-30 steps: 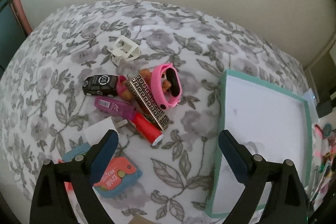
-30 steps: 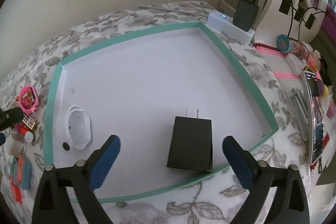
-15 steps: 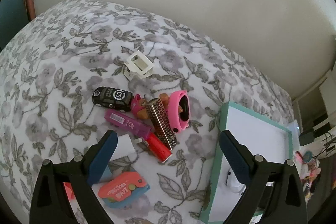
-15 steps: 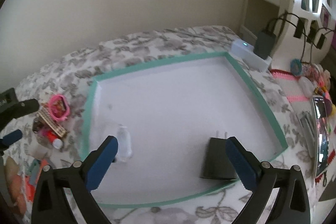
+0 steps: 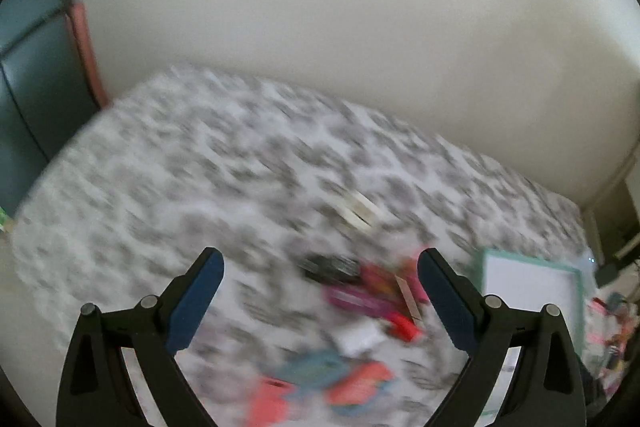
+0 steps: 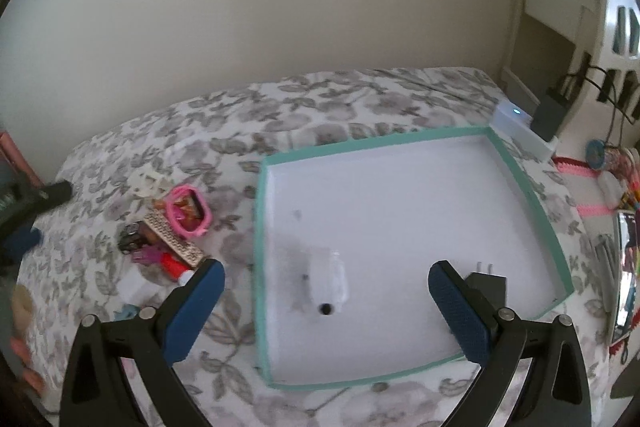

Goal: Organize rigid objects
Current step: 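Move both open tools back from the tray to the pile, then grasp the pink-and-blue cardboard knife with the left tool, then grasp the orange-and-blue cardboard knife with the right tool while the left tool lifts its knife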

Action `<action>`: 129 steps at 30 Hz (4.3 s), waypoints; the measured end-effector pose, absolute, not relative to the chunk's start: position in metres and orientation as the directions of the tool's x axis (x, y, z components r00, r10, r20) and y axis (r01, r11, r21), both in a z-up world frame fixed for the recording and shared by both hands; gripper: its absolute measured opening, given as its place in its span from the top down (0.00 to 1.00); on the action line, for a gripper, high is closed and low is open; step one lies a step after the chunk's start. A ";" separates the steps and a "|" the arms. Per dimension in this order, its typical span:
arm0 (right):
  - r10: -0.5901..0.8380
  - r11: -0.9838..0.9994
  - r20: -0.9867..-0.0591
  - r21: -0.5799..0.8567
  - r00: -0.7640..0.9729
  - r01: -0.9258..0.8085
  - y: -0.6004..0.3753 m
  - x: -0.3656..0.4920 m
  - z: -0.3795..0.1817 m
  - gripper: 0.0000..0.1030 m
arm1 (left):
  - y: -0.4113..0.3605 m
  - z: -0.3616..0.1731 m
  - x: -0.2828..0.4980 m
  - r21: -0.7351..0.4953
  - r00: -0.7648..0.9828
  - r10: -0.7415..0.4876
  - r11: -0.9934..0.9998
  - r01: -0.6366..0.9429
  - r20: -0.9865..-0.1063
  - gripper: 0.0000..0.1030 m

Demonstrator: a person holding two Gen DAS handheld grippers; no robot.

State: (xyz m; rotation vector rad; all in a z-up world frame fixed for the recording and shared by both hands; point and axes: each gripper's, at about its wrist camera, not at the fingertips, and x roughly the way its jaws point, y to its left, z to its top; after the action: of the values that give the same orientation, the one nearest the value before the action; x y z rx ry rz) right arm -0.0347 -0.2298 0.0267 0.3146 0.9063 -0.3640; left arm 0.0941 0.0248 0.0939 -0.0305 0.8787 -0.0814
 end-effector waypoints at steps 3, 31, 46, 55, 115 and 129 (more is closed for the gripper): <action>-0.121 0.911 -0.807 0.140 0.579 0.387 -0.208 -0.025 0.030 0.00 | 0.056 0.111 0.091 -0.002 0.666 -0.019 1.000 0.027 -0.745 0.05; 0.089 0.976 -0.919 0.158 0.385 0.152 -0.093 0.020 -0.068 0.00 | 0.126 -0.071 0.044 0.099 0.336 0.127 0.990 -0.100 -0.933 0.05; 0.040 0.973 -0.940 0.115 0.339 0.203 -0.114 0.016 -0.074 0.00 | 0.096 -0.085 0.027 0.071 0.310 0.054 0.997 0.042 -0.949 0.05; 0.025 0.978 -0.942 0.092 0.335 0.185 -0.116 0.012 -0.070 0.01 | 0.068 -0.083 0.037 0.087 0.335 0.044 0.989 0.117 -0.941 0.05; -0.019 0.993 -0.950 0.018 0.311 0.114 -0.090 0.028 -0.076 0.37 | 0.061 -0.084 0.103 0.054 0.321 -0.013 0.979 0.198 -0.947 0.50; -0.004 0.992 -0.951 0.035 0.308 0.121 -0.106 0.008 -0.073 0.56 | 0.049 -0.078 0.075 0.096 0.290 0.058 0.988 0.119 -0.955 0.56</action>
State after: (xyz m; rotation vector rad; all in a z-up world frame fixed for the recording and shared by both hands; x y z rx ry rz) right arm 0.0085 -0.1059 -0.0733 0.1064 1.2554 -0.0829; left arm 0.0750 0.0490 -0.0778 0.1592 1.2772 -0.0410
